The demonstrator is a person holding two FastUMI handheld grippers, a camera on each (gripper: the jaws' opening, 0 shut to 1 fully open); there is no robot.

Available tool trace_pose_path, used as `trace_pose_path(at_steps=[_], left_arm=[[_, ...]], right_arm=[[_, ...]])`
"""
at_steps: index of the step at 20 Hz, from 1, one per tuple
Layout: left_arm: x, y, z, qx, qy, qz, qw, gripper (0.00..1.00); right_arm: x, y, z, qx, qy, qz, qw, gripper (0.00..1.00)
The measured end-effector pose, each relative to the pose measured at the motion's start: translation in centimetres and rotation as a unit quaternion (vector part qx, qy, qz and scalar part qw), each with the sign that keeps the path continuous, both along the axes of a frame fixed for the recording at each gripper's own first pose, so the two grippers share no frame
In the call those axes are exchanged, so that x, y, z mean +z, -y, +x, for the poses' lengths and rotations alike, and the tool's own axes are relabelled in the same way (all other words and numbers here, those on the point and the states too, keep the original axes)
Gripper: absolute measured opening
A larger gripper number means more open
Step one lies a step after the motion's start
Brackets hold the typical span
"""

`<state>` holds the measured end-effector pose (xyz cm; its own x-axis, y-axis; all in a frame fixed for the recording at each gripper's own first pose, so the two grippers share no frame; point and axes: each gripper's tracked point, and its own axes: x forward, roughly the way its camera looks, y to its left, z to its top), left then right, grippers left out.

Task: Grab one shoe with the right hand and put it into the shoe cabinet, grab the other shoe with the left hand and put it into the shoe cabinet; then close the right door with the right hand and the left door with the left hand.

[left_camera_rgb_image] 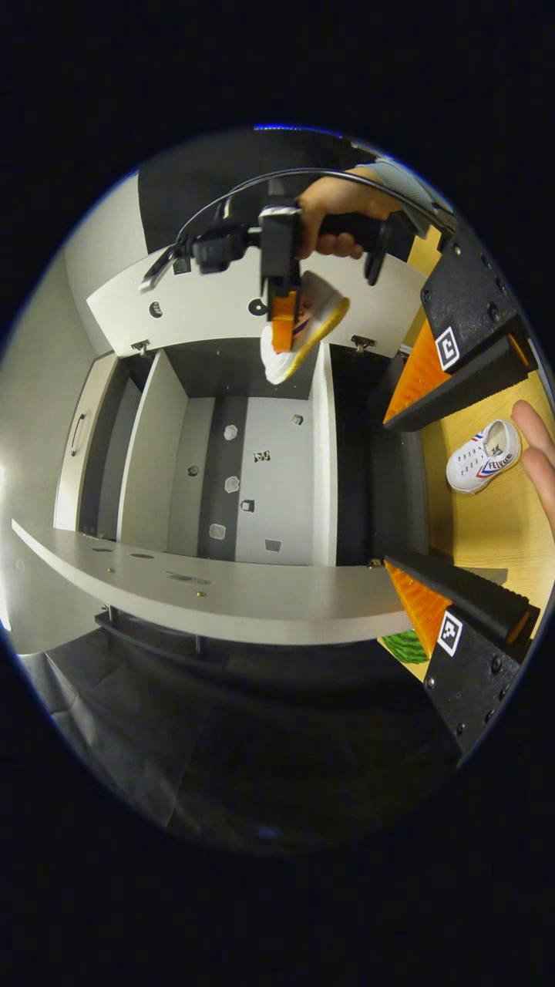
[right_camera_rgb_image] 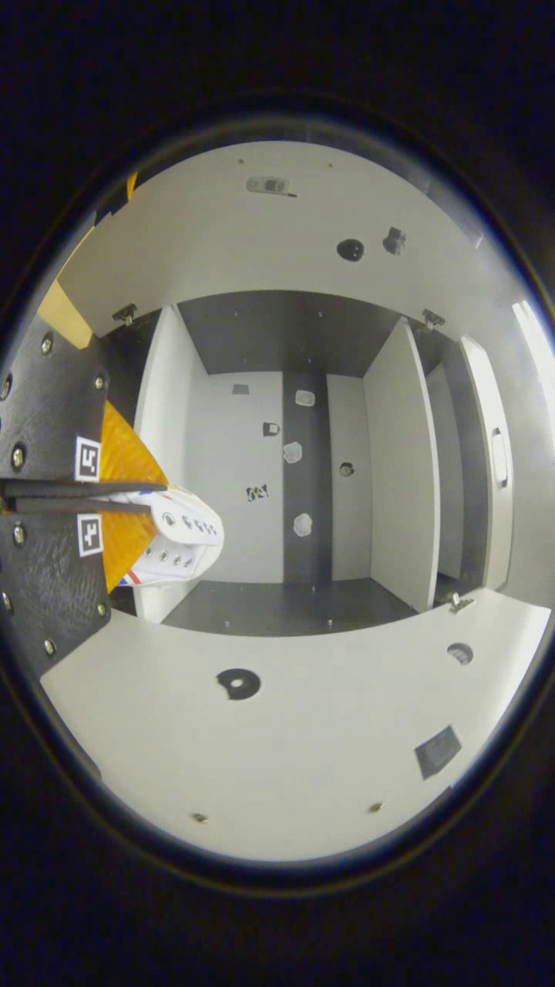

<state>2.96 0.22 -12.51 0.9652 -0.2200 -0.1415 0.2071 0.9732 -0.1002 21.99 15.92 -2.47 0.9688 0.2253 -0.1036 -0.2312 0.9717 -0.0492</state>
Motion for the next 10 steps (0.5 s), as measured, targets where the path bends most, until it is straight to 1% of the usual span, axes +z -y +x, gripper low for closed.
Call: trace_pose_path(at_steps=[3, 4, 5, 7, 10], left_arm=[[0.1, 0.4, 1.5, 0.002, 0.003, 0.006, 1.0, 0.99], [0.1, 0.6, 1.9, 0.0, 0.004, 0.007, 1.0, 0.97], [0.2, 0.8, 2.4, -0.002, 0.006, 0.009, 1.0, 0.99], [0.0, 0.9, 3.3, -0.002, 0.006, 0.008, 1.0, 0.99], [-0.8, 1.5, 3.7, -0.007, -0.005, 0.01, 1.0, 0.97]], right_arm=[[2.0, -1.0, 4.6, -0.004, -0.005, -0.024, 1.0, 0.01], [2.4, -1.2, 6.0, -0.006, -0.007, -0.035, 0.999, 0.01], [2.7, -1.7, 7.3, -0.005, -0.007, -0.045, 0.999, 0.01], [2.9, -2.7, 9.8, 0.001, -0.009, -0.061, 0.998, 0.01], [1.5, -4.0, 13.3, 0.012, -0.021, -0.084, 0.996, 0.01]])
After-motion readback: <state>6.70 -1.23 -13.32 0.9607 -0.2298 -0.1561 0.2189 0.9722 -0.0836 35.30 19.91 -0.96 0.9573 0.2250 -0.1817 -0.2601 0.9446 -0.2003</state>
